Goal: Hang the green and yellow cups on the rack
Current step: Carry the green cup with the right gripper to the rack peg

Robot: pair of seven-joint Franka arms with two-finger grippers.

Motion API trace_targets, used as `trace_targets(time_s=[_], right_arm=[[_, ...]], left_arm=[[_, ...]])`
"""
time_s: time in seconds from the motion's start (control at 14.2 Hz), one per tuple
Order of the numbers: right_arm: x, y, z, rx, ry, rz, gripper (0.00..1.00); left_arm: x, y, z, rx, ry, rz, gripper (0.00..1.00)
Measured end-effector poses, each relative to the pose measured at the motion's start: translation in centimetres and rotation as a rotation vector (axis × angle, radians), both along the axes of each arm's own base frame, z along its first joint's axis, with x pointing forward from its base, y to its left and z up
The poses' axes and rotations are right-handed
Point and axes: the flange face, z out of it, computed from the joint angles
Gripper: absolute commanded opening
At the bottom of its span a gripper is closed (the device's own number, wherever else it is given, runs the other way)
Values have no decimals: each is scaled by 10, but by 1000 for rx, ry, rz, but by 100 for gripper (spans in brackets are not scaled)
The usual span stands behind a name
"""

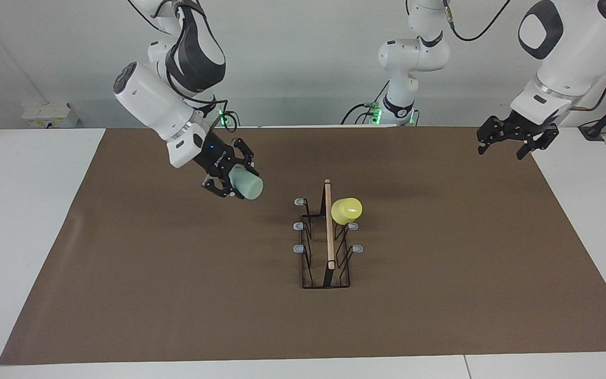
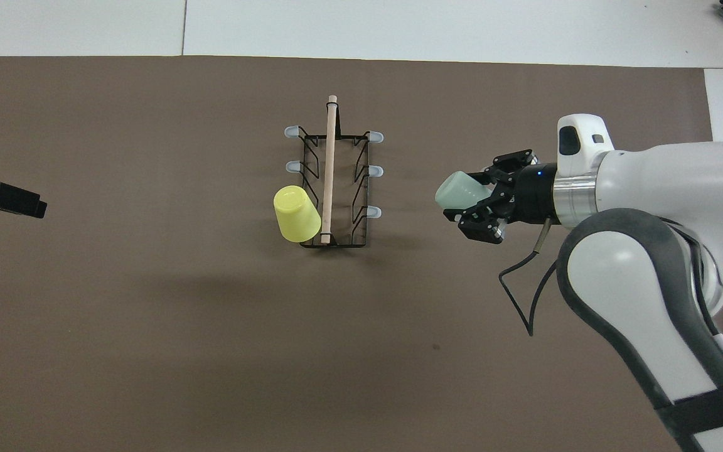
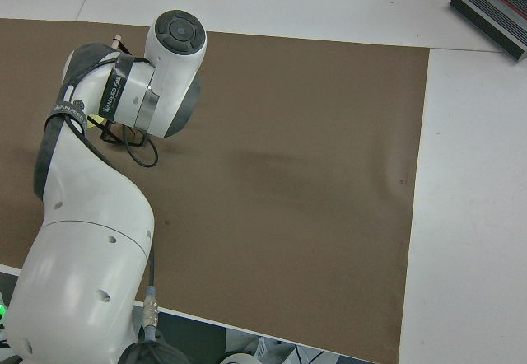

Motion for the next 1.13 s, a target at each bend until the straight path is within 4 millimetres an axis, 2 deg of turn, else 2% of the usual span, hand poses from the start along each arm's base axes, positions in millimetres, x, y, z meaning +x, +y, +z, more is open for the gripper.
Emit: trace_targets(time_s=[0.35, 0.77, 1.13], right_arm=[[1, -5, 2, 17, 2, -17, 0], [2, 0, 4, 45, -47, 13, 0], [-8, 28, 3, 272, -169, -22, 0]], left_arm=[[-2, 0, -2, -1, 5, 0, 100], [-3, 0, 0, -1, 3, 0, 100], [-3, 0, -1, -1, 3, 0, 100]])
